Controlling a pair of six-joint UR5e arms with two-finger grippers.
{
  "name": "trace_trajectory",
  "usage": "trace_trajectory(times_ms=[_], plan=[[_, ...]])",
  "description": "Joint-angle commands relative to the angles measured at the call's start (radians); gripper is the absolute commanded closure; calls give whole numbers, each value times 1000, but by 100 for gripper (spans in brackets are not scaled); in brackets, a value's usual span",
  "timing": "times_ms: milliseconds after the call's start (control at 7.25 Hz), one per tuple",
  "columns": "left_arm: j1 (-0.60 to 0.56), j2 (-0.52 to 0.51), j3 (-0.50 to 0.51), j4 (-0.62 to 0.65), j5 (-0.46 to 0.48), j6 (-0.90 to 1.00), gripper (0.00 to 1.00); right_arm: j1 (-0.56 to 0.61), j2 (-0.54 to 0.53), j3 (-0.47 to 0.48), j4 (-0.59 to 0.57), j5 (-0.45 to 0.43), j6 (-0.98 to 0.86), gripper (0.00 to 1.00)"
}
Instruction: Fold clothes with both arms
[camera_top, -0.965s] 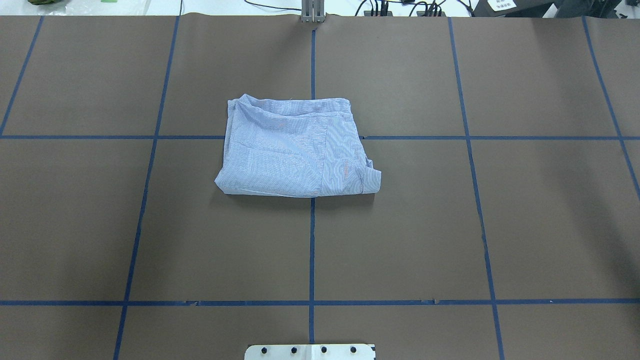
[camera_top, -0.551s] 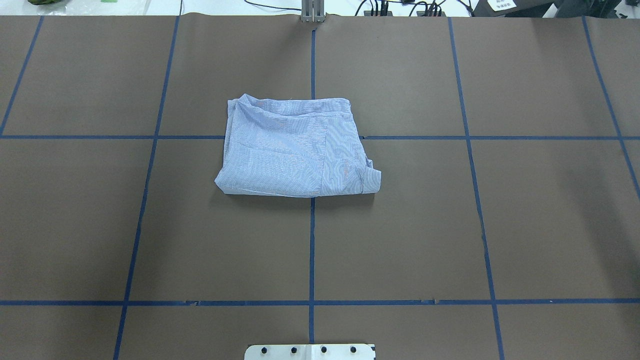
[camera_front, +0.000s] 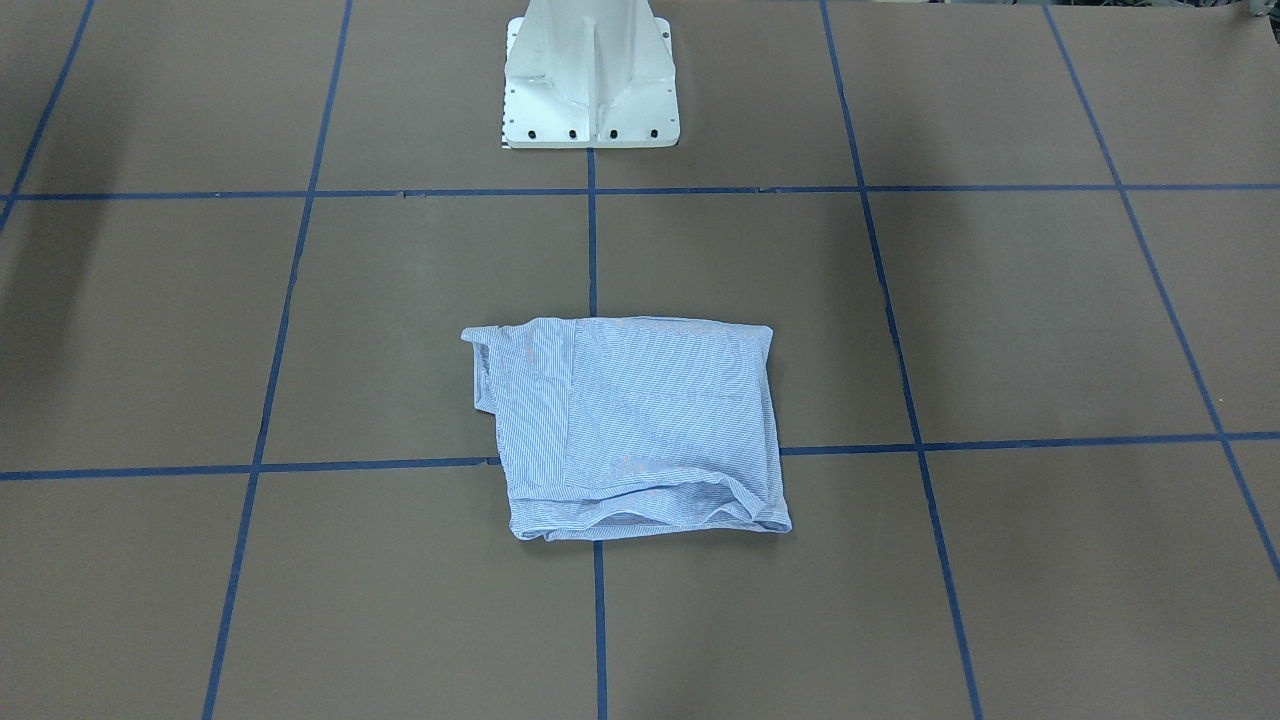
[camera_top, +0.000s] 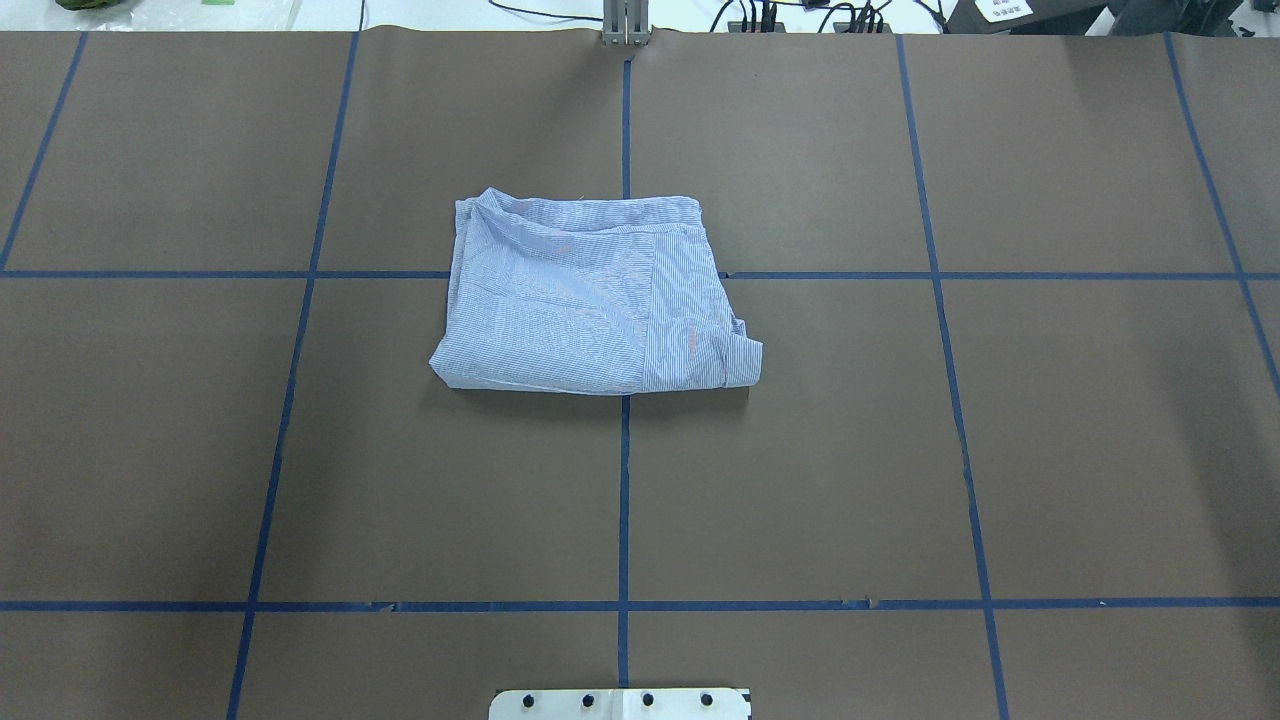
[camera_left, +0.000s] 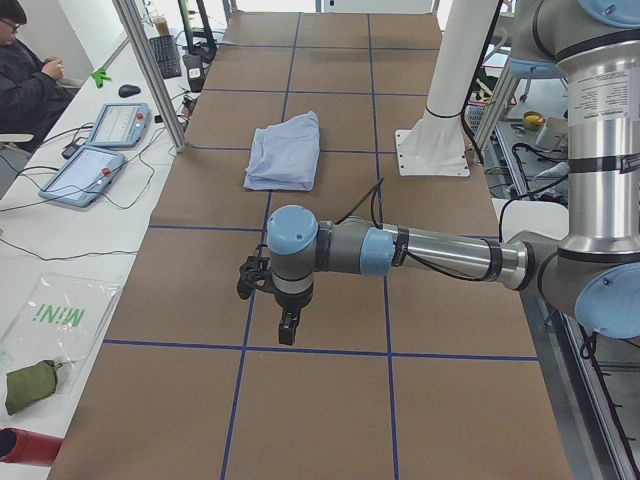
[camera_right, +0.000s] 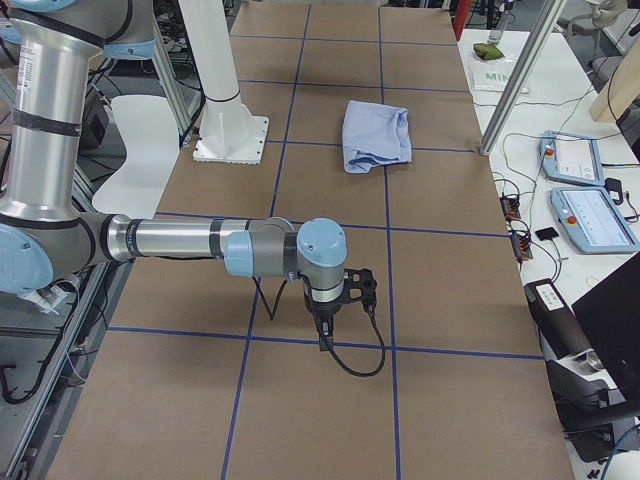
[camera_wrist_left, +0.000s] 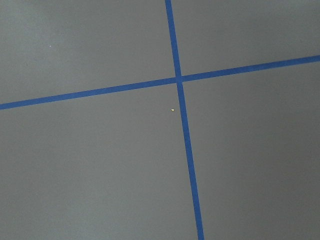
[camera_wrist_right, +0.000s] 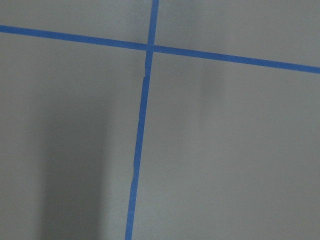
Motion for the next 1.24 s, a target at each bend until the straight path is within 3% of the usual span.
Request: trace_trajectory(times_ms=[0, 276, 1103], plan=[[2, 7, 4, 4, -1, -4, 0, 1, 2, 1, 0, 1, -4, 0], [0, 59, 17, -71, -88, 3, 0, 0, 2, 1, 0, 2, -2, 0], [2, 56, 12, -89, -84, 3, 0, -2, 4, 1, 1, 2, 1, 0]])
